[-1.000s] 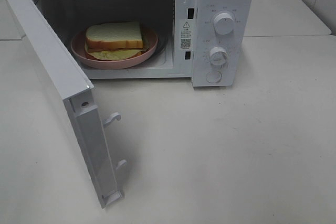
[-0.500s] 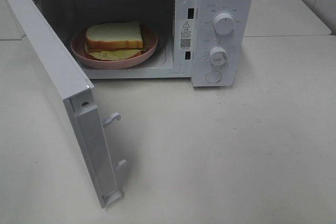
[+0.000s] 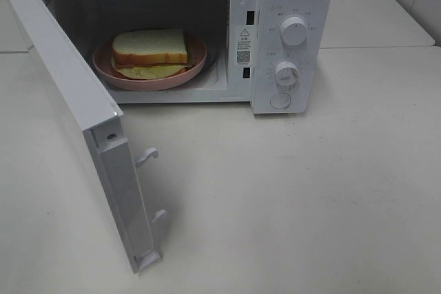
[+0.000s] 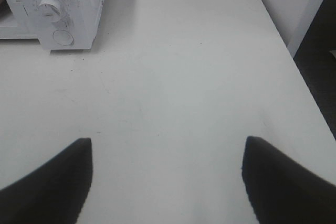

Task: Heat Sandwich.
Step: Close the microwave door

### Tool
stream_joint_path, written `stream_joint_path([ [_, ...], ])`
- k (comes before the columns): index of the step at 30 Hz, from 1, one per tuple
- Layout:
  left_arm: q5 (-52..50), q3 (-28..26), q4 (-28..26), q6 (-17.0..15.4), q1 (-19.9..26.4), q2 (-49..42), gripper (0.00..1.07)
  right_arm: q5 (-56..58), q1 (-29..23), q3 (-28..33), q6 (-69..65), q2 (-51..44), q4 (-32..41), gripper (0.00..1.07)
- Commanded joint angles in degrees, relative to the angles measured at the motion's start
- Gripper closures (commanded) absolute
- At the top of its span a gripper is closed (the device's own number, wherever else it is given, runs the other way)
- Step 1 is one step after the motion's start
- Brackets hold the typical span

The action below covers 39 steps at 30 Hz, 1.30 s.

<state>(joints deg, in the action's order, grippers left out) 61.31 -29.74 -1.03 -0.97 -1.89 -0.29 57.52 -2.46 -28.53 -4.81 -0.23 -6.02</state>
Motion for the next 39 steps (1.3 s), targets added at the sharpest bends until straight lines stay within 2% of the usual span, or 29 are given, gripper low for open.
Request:
stream_joint_path([
  [1,-0.17,0.00,0.11,-0.23,-0.06,-0.92,0.09,-0.40,0.34,0.06,0.00,-1.60,0.00,0.31],
  [8,-3.04,-2.35,0.17,-0.52,-0.06,2.75,0.10,-0.40,0.34,0.06,0.00,-1.60,0.00,0.31],
  [11,-7.85,-2.52,0.23,-0.34,-0.06,7.05,0.19,-0.40,0.34,0.06,0.00,-1.60,0.00,0.31],
  [12,-7.85,-2.52,0.23,-0.34,-0.06,7.05,0.19,-0.40,0.34,0.06,0.00,-1.60,0.00,0.31],
  [15,-11.86,-2.46,0.34,-0.34,-0.06,12.15,0.42,-0.40,0.34,0.06,0.00,-1.60,0.00,0.31],
  [16,-13.41,-2.46,0.34,-0.34,-0.06,14.61,0.58,-0.40,0.34,0.06,0.00,-1.60,0.00,0.31],
  [17,-13.41,-2.46,0.34,-0.34,-0.06,14.61,0.58,-0.40,0.34,0.06,0.00,-1.60,0.00,0.31],
  [20,-16.04,-2.46,0.29,-0.34,-0.06,18.62,0.79,-0.40,0.34,0.06,0.00,-1.60,0.00,0.31],
  [21,-16.04,-2.46,0.29,-0.34,-0.06,18.62,0.79,-0.40,0.34,0.06,0.00,-1.60,0.00,0.31],
  [22,-17.30,-2.46,0.11,-0.34,-0.06,21.60,0.91,-0.40,0.34,0.06,0.00,-1.60,0.00,0.31],
  [24,-19.14,-2.46,0.11,-0.34,-0.06,24.35,1.06,-0.40,0.34,0.06,0.00,-1.60,0.00,0.31],
  [26,-20.05,-2.23,0.40,-0.23,-0.06,25.78,1.07,-0.40,0.34,0.06,0.00,-1.60,0.00,0.31],
  [29,-28.07,0.17,1.03,-0.11,-0.06,29.85,1.07,-0.40,0.34,0.06,0.00,-1.60,0.00,0.31],
  [31,-37.82,3.55,1.03,-0.11,-0.06,31.80,1.07,-0.40,0.34,0.06,0.00,-1.60,0.00,0.31],
  [32,-37.82,3.55,1.03,-0.11,-0.06,31.80,1.07,-0.40,0.34,0.06,0.00,-1.60,0.00,0.31],
  [35,-47.04,7.51,1.03,-0.11,-0.06,33.58,1.07,-0.40,0.34,0.06,0.00,-1.60,0.00,0.31],
  [36,-53.97,9.97,1.03,-0.11,-0.06,35.12,1.07,-0.40,0.34,0.06,0.00,-1.60,0.00,0.31],
  [39,-59.99,12.32,1.03,-0.11,-0.06,36.73,1.07,-0.40,0.34,0.06,0.00,-1.60,0.00,0.31],
])
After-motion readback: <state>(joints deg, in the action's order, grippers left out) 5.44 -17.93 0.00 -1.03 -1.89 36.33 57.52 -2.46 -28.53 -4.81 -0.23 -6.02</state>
